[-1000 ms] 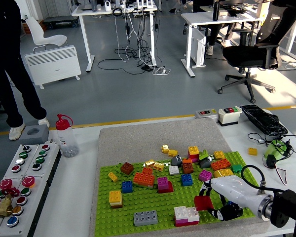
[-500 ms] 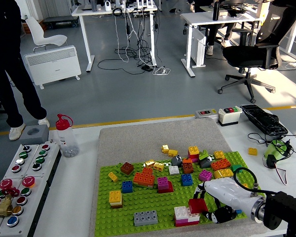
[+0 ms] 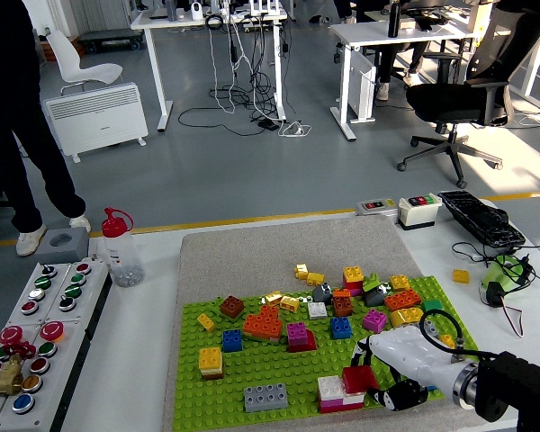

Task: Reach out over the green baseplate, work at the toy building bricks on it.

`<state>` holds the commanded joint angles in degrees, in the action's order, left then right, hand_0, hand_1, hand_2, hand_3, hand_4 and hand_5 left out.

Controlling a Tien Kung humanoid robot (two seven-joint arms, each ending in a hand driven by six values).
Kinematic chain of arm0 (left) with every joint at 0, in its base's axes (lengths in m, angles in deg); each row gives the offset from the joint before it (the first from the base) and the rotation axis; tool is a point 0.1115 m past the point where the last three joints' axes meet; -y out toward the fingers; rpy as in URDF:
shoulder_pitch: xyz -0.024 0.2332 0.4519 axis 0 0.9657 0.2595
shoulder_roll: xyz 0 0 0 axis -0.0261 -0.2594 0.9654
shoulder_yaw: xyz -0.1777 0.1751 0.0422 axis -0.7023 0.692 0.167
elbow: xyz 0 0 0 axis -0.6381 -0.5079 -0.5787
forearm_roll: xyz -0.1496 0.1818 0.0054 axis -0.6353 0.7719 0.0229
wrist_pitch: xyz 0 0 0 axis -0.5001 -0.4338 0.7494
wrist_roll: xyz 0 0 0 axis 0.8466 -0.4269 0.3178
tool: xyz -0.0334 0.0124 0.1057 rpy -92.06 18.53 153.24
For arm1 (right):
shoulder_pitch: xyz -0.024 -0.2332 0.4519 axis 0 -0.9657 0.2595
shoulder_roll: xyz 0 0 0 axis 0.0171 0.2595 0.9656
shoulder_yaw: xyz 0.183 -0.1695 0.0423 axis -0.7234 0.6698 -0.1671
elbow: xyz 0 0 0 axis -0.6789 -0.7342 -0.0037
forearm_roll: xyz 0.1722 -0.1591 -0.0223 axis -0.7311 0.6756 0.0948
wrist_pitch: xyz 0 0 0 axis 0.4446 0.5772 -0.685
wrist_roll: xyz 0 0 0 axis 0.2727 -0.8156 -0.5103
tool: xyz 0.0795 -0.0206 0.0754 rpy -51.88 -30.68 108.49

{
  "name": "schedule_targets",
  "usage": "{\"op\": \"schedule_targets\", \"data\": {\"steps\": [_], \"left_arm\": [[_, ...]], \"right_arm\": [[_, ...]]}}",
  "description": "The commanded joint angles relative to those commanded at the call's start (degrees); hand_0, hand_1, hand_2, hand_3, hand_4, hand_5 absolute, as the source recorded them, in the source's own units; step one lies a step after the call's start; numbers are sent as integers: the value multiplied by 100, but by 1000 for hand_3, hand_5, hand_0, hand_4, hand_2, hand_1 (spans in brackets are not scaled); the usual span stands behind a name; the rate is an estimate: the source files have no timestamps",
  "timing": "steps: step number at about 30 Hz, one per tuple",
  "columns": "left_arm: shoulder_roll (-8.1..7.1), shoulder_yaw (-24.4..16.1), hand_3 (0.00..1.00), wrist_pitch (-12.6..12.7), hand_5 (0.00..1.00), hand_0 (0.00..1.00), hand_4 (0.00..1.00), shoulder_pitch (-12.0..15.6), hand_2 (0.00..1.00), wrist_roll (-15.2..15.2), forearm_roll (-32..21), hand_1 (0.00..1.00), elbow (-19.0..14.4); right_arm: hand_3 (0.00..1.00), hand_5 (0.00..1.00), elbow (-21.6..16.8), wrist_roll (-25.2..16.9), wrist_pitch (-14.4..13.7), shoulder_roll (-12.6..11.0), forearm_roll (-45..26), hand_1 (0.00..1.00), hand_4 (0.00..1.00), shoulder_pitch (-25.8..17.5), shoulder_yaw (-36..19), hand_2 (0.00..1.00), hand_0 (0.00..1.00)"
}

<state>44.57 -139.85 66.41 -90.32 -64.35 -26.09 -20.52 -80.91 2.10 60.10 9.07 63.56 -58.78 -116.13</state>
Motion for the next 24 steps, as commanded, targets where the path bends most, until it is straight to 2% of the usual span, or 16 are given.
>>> {"op": "schedule_targets", "data": {"steps": [24], "left_arm": [[4, 4, 668, 1, 998, 727, 474, 1, 799, 0, -1, 779, 0]], "right_arm": [[571, 51, 18, 72, 36, 10, 171, 301, 608, 177, 229, 554, 77]]}}
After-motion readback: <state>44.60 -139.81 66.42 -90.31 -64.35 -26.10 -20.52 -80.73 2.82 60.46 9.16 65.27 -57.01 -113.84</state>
